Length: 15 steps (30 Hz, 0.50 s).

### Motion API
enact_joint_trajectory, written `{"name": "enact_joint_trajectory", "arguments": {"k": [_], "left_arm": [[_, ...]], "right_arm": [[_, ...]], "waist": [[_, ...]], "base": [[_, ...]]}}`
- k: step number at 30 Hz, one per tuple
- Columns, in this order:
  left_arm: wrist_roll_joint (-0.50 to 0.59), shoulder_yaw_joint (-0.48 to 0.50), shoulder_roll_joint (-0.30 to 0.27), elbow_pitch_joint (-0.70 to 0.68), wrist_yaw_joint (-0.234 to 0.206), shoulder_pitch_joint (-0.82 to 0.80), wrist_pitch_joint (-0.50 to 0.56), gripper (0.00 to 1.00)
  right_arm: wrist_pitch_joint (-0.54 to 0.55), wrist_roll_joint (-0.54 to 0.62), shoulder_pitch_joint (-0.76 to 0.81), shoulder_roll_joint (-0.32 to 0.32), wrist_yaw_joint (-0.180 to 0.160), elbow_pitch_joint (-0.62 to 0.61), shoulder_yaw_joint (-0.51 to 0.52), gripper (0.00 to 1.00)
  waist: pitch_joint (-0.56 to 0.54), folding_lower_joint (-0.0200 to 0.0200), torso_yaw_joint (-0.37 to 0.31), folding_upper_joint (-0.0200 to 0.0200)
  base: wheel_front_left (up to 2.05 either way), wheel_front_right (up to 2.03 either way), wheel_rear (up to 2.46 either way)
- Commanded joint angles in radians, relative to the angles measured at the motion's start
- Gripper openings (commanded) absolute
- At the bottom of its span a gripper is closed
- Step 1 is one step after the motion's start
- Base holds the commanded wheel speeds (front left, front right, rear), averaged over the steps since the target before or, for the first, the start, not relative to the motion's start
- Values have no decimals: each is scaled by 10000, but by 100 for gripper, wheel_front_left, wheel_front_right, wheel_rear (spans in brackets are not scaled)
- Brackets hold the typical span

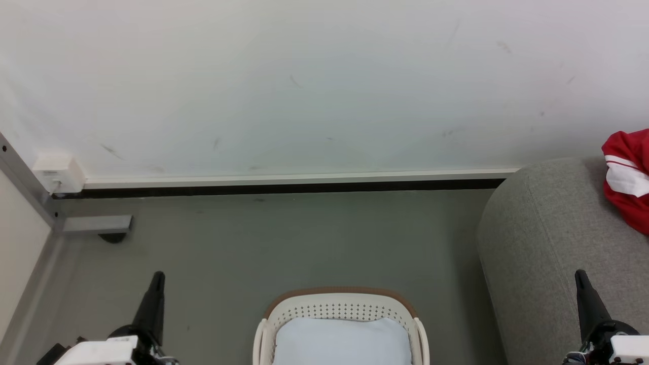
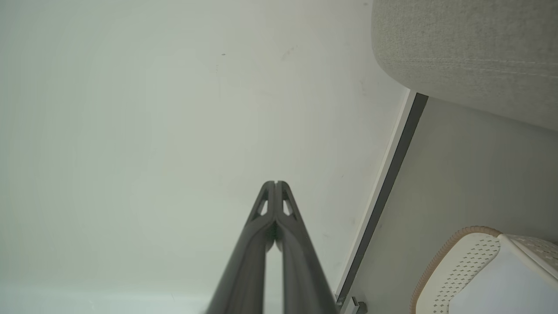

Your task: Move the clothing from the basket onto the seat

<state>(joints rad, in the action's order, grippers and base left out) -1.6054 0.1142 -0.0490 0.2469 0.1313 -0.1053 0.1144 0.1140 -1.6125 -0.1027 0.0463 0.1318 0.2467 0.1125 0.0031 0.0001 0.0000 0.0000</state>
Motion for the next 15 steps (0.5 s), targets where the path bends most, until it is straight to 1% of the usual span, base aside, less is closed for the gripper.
{"name": "enact_joint_trajectory", "arguments": {"k": [1, 15], "left_arm": [[-136, 21, -19, -32, 7, -86, 33, 0], [-137, 21, -19, -33, 7, -85, 33, 0]], "right_arm": [[39, -11, -124, 74, -21, -50, 39, 0], [39, -11, -124, 74, -21, -49, 39, 0]], "waist": [[0, -1, 0, 0], [0, -1, 0, 0]], "base": [[0, 0, 0], [0, 0, 0]]}}
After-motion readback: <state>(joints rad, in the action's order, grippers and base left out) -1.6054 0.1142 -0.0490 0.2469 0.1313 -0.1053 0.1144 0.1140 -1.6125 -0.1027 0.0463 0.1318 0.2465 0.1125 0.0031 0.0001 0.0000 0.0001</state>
